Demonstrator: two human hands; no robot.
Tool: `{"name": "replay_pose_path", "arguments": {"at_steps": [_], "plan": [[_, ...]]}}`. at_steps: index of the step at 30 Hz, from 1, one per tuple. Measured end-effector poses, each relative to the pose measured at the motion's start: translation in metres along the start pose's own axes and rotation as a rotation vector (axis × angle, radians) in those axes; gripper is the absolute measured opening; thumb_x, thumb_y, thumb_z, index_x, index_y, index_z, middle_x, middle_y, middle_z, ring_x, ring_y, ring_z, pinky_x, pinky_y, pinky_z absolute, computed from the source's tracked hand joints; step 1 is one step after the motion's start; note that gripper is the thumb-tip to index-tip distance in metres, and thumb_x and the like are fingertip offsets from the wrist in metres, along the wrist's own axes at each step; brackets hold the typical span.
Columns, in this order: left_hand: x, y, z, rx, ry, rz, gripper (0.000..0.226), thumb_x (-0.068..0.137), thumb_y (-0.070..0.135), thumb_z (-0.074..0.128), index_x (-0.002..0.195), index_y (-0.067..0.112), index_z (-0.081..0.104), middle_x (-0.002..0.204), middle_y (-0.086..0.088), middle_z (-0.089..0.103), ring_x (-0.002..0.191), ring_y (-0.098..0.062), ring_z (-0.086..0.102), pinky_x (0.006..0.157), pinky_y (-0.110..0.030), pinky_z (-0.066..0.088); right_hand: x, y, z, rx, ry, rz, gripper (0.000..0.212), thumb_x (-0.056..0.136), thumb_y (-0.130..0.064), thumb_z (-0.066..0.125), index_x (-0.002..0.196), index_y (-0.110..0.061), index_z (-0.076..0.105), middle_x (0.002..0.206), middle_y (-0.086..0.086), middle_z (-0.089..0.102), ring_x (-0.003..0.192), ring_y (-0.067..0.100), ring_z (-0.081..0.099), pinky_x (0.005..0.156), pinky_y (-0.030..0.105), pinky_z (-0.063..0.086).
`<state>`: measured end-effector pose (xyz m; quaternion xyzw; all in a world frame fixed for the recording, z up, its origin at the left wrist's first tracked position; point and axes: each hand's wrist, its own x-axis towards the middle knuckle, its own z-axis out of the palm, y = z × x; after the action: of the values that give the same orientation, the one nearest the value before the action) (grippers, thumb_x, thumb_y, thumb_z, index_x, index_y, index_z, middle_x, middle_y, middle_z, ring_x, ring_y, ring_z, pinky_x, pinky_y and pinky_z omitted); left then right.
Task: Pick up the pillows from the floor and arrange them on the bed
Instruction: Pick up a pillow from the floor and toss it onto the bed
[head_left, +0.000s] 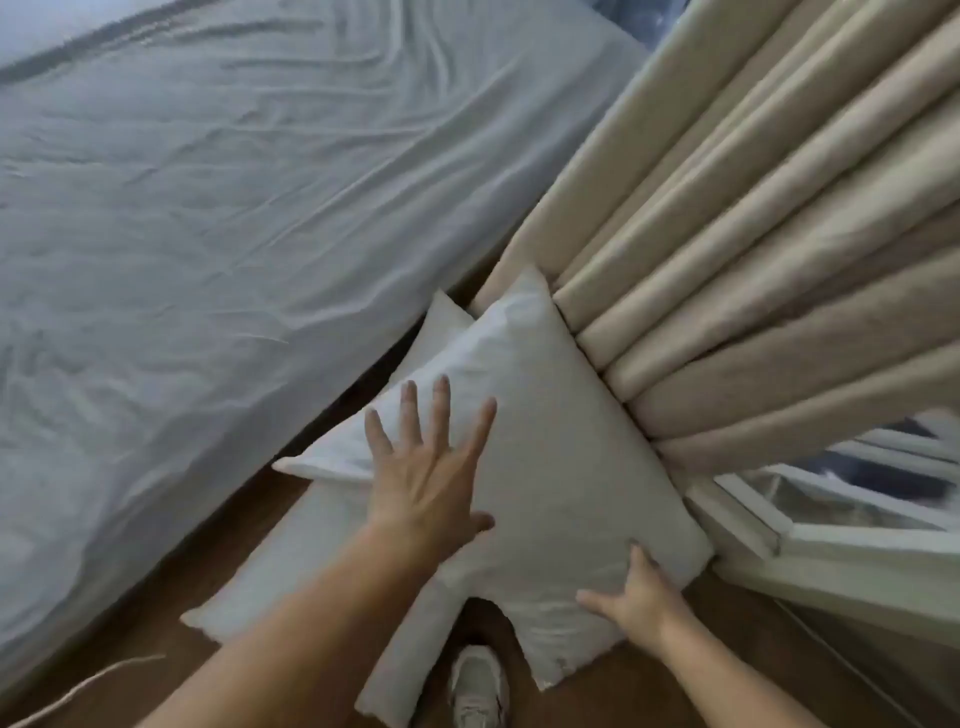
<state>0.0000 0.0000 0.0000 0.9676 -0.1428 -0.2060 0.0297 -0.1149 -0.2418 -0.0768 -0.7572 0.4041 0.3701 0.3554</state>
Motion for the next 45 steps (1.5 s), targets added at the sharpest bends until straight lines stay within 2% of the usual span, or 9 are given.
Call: {"name": "replay_pose_path", "arguments": {"at_steps": [5, 8, 10, 12, 14, 24, 32, 38, 45], "plan": [[0.112, 0.008, 0.082, -0.142, 0.019, -0.058, 0.144, 0.040, 0.083, 0.067, 0.137, 0.043, -0.032, 0.157, -0.017, -0.021, 0.143, -0.042, -0.013, 0.107, -0.073, 0.003, 0.106, 0.063, 0.030, 0.382, 0.029, 0.150, 0.167, 0.028, -0.064, 0.090, 0.150, -0.016, -0.014, 0.155, 0.007, 0.027, 0.139, 0.027, 0.032, 0.113, 0.043, 0.032], [0.138, 0.003, 0.133, -0.119, 0.132, 0.010, 0.130, 0.047, 0.085, 0.060, 0.144, 0.040, -0.014, 0.153, -0.022, 0.018, 0.137, -0.043, 0.025, 0.104, -0.067, 0.025, 0.155, 0.068, 0.076, 0.395, 0.187, 0.056, 0.164, 0.026, -0.070, 0.087, 0.150, -0.026, -0.010, 0.155, -0.001, 0.023, 0.142, 0.025, 0.023, 0.115, 0.047, 0.028], [0.152, -0.006, 0.143, -0.039, 0.268, 0.070, 0.107, 0.062, 0.079, 0.056, 0.145, 0.032, 0.009, 0.132, -0.022, 0.044, 0.115, -0.043, 0.047, 0.091, -0.059, 0.038, 0.179, 0.061, 0.098, 0.358, 0.348, 0.017, 0.136, 0.038, -0.064, 0.088, 0.147, -0.024, 0.018, 0.141, -0.001, 0.042, 0.134, 0.027, 0.037, 0.106, 0.047, 0.039], [0.162, -0.009, 0.154, -0.010, 0.380, 0.177, 0.078, 0.077, 0.067, 0.054, 0.137, 0.019, 0.036, 0.117, -0.020, 0.055, 0.100, -0.041, 0.054, 0.080, -0.051, 0.041, 0.203, 0.055, 0.120, 0.335, 0.554, -0.020, 0.061, 0.060, -0.045, 0.085, 0.105, -0.013, 0.058, 0.099, 0.003, 0.064, 0.105, 0.031, 0.061, 0.080, 0.035, 0.047], [0.165, -0.007, 0.157, -0.039, 0.417, 0.292, 0.049, 0.088, 0.052, 0.052, 0.116, 0.012, 0.056, 0.113, -0.016, 0.061, 0.095, -0.039, 0.058, 0.072, -0.047, 0.042, 0.218, 0.048, 0.128, 0.316, 0.728, -0.037, 0.020, 0.077, -0.019, 0.074, 0.072, -0.009, 0.057, 0.079, 0.012, 0.066, 0.084, 0.034, 0.065, 0.066, 0.031, 0.038], [0.074, -0.070, 0.041, -0.070, 0.407, 0.389, 0.026, 0.085, 0.034, 0.064, 0.084, 0.010, 0.056, 0.081, -0.014, 0.069, 0.074, -0.039, 0.066, 0.053, -0.039, 0.037, 0.040, 0.031, 0.079, 0.619, 0.635, -0.005, 0.003, 0.078, -0.017, 0.072, 0.076, -0.019, 0.071, 0.076, 0.000, 0.069, 0.073, 0.018, 0.064, 0.065, 0.028, 0.051], [-0.042, -0.284, -0.189, -0.111, 0.597, -0.075, 0.039, 0.086, 0.049, 0.057, 0.080, 0.010, 0.059, 0.078, -0.022, 0.068, 0.069, -0.043, 0.066, 0.057, -0.043, 0.045, -0.163, -0.238, 0.083, 0.615, 0.590, -0.361, 0.007, 0.084, -0.017, 0.066, 0.077, -0.015, 0.067, 0.061, 0.006, 0.067, 0.051, 0.017, 0.063, 0.039, 0.013, 0.043], [-0.167, -0.533, -0.289, -0.294, 0.757, -0.734, 0.057, 0.083, 0.068, 0.041, 0.091, 0.012, 0.054, 0.087, -0.032, 0.064, 0.079, -0.045, 0.063, 0.075, -0.051, 0.051, -0.322, -0.522, 0.171, 0.228, 0.503, -0.972, 0.014, 0.086, -0.015, 0.060, 0.092, -0.010, 0.072, 0.092, 0.017, 0.073, 0.092, 0.033, 0.066, 0.082, 0.037, 0.048], [-0.274, -0.657, -0.291, -0.162, 0.399, -1.181, 0.046, 0.092, 0.038, 0.040, 0.126, 0.009, 0.048, 0.127, -0.022, 0.054, 0.110, -0.042, 0.055, 0.091, -0.047, 0.046, -0.427, -0.633, 0.296, -0.208, 0.271, -1.281, 0.020, 0.087, -0.009, 0.053, 0.096, -0.013, 0.070, 0.098, 0.011, 0.072, 0.096, 0.029, 0.063, 0.078, 0.031, 0.046]]}}
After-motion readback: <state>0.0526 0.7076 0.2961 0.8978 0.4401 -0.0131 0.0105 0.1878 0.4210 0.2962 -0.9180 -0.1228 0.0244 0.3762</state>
